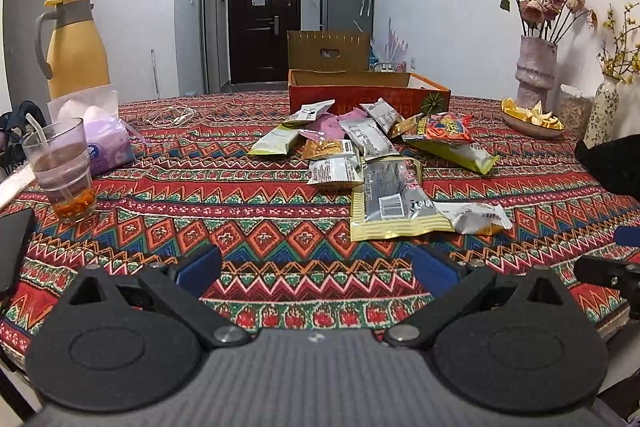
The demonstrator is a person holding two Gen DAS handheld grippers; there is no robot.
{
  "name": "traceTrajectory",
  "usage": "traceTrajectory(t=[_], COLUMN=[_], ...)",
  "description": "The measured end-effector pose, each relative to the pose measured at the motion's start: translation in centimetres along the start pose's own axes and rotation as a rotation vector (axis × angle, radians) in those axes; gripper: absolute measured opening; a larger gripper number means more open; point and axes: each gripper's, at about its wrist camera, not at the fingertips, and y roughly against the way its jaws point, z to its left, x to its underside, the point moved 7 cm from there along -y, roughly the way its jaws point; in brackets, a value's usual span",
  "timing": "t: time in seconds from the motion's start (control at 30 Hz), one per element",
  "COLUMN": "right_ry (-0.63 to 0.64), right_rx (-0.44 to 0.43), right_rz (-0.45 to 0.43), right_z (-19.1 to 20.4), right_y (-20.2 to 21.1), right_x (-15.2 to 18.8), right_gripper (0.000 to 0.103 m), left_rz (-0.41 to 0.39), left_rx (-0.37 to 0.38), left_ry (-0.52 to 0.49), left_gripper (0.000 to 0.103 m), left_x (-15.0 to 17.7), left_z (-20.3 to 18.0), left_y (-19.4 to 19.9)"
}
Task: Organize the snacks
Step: 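Move both tools back over the snack pile, then grasp a white snack packet with the left tool while the right tool grasps another white packet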
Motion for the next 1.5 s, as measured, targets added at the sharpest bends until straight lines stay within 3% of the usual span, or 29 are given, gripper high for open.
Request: traceTrajectory(t=[0.33,0.57,0.8,1.03,1.1,1.13,1.3,1.5], right_ry=[0.026,0.118,0.189,0.102,0.095,0.096,0.097,0.088], right_rx=[-0.007,-0.014,-0.04,-0.047,-0.045,-0.043,-0.049,-0.059], right_rz=[0.066,0.113,0.156,0.173,0.168,0.166,0.155,0.152], right_z=[0.1,1.2,1.9,0.3,-0.1,-0.1,0.0,0.1], right_y=[-4.4,-9.4,-14.7,-17.6,-17.8,-17.9,-17.9,-17.1], right_x=[-1.4,-3.3,-5.0,-6.3,-6.5,-6.5,-6.5,-6.4], right_gripper=[0.09,0.087,0.084,0.059,0.055,0.054,0.047,0.039], left_rz=[0.032,0.044,0.093,0.183,0.215,0.205,0.179,0.155], left_rx=[0.032,0.048,0.094,0.124,0.128,0.118,0.105,0.104], left_ry=[0.022,0.01,0.003,0.03,0.045,0.043,0.053,0.057], left_gripper=[0.103,0.102,0.08,0.069,0.061,0.051,0.044,0.043], left_x=[-1.1,-3.4,-6.3,-6.7,-6.1,-6.0,-6.1,-6.2], left_z=[0.2,0.1,-0.9,-1.3,-1.2,-1.1,-0.9,-1.1], left_y=[-3.6,-8.0,-14.2,-19.8,-20.4,-20.5,-19.5,-16.2])
